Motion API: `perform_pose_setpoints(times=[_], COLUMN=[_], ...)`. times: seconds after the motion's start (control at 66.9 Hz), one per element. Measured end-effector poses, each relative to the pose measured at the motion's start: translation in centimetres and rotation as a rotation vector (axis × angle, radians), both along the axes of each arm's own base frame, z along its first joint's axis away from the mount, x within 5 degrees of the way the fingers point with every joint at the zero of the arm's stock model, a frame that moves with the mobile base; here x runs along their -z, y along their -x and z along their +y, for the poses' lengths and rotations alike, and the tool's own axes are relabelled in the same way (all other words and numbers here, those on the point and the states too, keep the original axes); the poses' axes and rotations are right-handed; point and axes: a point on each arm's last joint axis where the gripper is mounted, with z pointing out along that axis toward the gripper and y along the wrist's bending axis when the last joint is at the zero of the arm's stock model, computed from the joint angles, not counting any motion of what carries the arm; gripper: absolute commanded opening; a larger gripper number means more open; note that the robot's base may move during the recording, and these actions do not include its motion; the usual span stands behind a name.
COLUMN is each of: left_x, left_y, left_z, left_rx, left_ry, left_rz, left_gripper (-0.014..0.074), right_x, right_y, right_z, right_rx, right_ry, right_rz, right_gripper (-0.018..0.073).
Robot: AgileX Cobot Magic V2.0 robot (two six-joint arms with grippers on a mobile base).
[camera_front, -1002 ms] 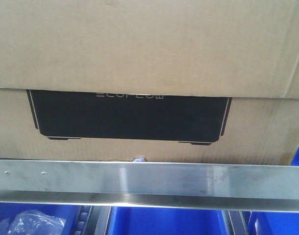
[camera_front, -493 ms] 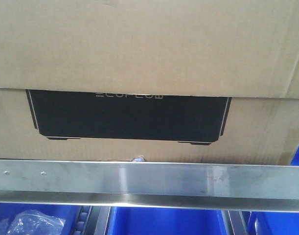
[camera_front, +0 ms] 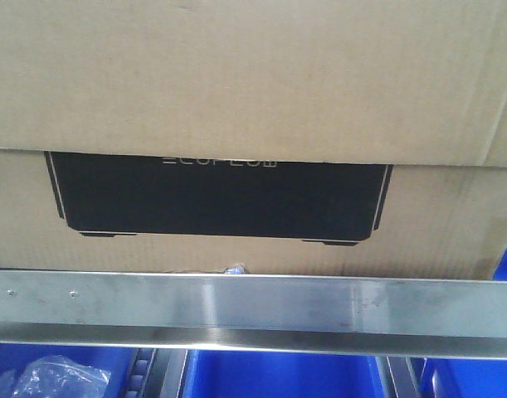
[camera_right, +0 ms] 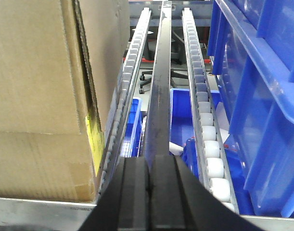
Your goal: Grab box from left shelf to table start
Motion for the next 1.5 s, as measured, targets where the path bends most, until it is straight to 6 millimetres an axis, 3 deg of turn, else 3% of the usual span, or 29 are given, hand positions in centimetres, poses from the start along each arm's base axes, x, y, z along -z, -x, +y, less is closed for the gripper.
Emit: perform_pose_setpoints(times=[0.105,0.359,0.493,0.658,0.852,1.002,1.256,1.495], left_x=[-0.9,-5.7,-8.3,-9.6,-9.1,-8.1,-5.7,-4.4], left_y=[-0.9,-3.3,-5.6,-10.3,-15.4,-18.1,-21.4,-22.8], left_z=[-0.2,-0.9,-1.6,-2.4,-3.2,-3.6,-3.9,-3.9], left_rx=[0.007,0.054,0.093,0.111,0.121,0.123,0.111,0.094], left_ry=[0.013,-0.020,-0.037,-0.061,-0.080,-0.088,-0.111,-0.137], left_rz=[0.060,0.240,0.344,0.502,0.665,0.744,0.838,0.877], left_gripper=[0.0488,0.0487,0.0487,0.0487,0.0487,0.0487,0.0487,0.0486], right_x=[0.0,0.0,0.0,0.0,0.0,0.0,0.0,-0.3], right_y=[0.0,0.0,0.0,0.0,0.0,0.0,0.0,0.0], right_z=[0.0,0.0,0.0,0.0,0.0,0.0,0.0,0.0], right_rx=[0.000,0.000,0.000,0.000,0.000,0.000,0.000,0.003], right_ry=[0.000,0.000,0.000,0.000,0.000,0.000,0.000,-0.003], right_rz=[0.000,0.000,0.000,0.000,0.000,0.000,0.002,-0.031], right_gripper=[0.0058,0.0058,0.0058,0.0058,0.0058,0.0058,0.0058,0.0058])
